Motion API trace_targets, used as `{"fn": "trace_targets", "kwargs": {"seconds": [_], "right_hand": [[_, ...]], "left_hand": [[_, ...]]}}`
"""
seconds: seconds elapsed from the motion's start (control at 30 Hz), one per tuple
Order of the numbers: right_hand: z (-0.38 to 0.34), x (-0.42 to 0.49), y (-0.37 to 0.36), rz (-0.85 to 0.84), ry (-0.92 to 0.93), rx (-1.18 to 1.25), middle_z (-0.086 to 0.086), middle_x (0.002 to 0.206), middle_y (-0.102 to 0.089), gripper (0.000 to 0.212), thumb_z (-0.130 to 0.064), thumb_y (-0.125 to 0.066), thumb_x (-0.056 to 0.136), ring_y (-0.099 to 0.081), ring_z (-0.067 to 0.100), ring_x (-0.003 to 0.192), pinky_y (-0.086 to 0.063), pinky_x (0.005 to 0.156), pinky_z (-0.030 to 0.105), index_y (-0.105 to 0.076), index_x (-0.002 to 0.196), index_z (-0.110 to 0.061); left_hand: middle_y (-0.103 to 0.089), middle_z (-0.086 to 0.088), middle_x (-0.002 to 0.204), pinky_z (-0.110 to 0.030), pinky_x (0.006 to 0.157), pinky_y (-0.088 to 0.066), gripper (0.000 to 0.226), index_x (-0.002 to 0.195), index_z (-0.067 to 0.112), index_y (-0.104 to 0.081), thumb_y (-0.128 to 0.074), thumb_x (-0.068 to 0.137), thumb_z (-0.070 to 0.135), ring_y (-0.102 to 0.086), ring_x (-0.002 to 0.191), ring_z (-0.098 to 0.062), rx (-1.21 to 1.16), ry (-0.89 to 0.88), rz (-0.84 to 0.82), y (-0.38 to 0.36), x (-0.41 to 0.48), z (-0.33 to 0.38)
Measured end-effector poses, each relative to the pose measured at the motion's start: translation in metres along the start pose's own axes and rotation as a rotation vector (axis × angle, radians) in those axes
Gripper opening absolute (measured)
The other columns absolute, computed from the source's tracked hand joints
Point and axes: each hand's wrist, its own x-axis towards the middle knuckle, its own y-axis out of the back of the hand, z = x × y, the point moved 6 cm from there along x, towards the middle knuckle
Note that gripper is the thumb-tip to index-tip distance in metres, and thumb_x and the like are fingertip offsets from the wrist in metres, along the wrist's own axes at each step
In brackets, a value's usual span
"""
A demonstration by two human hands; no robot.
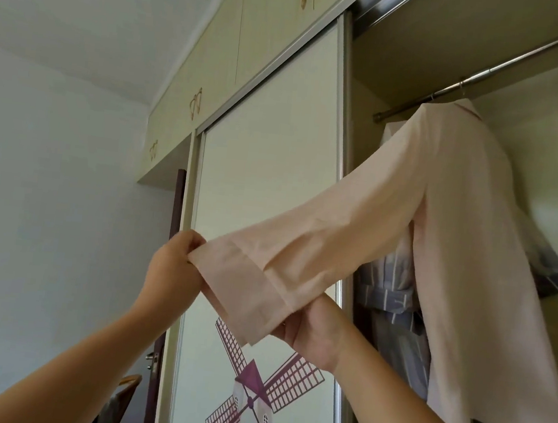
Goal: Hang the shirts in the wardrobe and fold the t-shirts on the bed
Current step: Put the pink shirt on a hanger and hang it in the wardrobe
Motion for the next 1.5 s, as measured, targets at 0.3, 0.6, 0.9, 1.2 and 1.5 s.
{"fn": "trace_targets", "kwargs": {"seconds": [0.3,0.6,0.9,1.2,1.5], "right_hand": [[-0.006,-0.011,0.041,0.25,-0.01,0.183,0.011,0.093,-0.065,0.026,-0.031,-0.048,0.092,-0.063,0.025,0.086,-0.051,0.075,0.04,-0.057,0.103,-0.01],[-0.027,0.001,0.052,0.475,0.068,0.19,0.002,0.073,-0.061,0.008,-0.009,-0.056,0.091,-0.054,0.013,0.07,-0.05,0.064,0.027,-0.058,0.084,-0.013],[0.01,-0.002,0.015,0.113,-0.101,0.06,0.005,0.086,-0.063,0.026,-0.028,-0.06,0.077,-0.06,0.019,0.08,-0.053,0.073,0.034,-0.059,0.098,-0.013],[0.02,-0.023,0.06,0.413,-0.075,0.113,0.006,0.088,-0.062,0.025,-0.018,-0.063,0.08,-0.055,0.016,0.075,-0.044,0.066,0.026,-0.059,0.103,-0.01],[-0.013,-0.091,0.084,0.86,0.146,-0.25,0.005,0.069,-0.053,0.015,-0.023,-0.06,0.09,-0.05,0.016,0.058,-0.035,0.044,0.039,-0.055,0.08,-0.013]], "left_hand": [[-0.045,-0.008,0.065,-0.032,0.067,-0.039,0.028,0.076,0.01,-0.054,-0.03,0.085,-0.003,-0.04,0.063,-0.02,-0.498,0.28,-0.026,0.001,0.003,0.004],[-0.056,0.006,0.055,-0.023,0.057,-0.037,0.034,0.075,0.013,-0.06,-0.036,0.092,-0.005,-0.042,0.058,-0.014,-0.468,0.176,0.066,0.014,0.002,0.01],[-0.048,0.0,0.059,-0.026,0.054,-0.032,0.032,0.072,0.011,-0.058,-0.037,0.089,-0.005,-0.038,0.056,-0.014,-0.327,0.16,0.058,0.014,-0.002,0.006],[-0.067,-0.006,0.086,-0.028,0.068,-0.041,0.041,0.089,0.013,-0.06,-0.034,0.084,-0.017,-0.06,0.078,-0.014,-0.253,0.342,-0.137,0.007,-0.016,-0.015],[-0.067,0.0,0.074,-0.025,0.061,-0.037,0.045,0.08,0.013,-0.059,-0.028,0.079,-0.02,-0.06,0.071,-0.011,-0.423,0.325,-0.18,-0.058,-0.054,0.012]]}}
